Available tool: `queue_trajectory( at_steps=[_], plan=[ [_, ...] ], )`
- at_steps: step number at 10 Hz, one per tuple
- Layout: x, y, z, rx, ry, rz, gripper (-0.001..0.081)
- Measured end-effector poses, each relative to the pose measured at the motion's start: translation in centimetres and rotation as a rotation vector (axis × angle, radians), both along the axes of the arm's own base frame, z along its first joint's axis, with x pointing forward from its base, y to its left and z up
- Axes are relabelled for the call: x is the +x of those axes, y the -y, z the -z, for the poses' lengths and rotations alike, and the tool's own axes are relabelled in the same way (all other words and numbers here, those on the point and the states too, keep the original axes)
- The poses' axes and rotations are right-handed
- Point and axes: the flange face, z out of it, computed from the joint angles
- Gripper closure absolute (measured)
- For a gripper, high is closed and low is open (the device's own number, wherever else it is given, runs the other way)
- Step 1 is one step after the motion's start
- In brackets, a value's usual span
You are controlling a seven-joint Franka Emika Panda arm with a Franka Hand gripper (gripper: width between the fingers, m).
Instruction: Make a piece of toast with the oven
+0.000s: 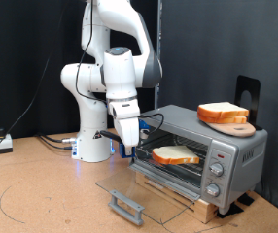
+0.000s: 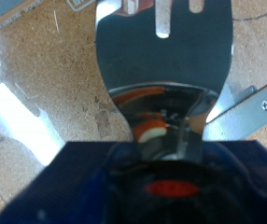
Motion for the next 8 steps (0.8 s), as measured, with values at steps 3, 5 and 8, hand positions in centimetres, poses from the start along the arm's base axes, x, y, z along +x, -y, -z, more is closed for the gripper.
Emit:
queue_trajectory(
  at_steps=[3, 5, 8],
  plan=[
    [-0.3, -0.9, -0.3, 0.038, -0.006, -0.032, 0.0413],
    [-0.7, -1.7, -0.5, 0.053, -0.012, -0.044, 0.0413],
    [-1.4, -2.5, -0.7, 0.052, -0.013, -0.056, 0.0413]
  ],
)
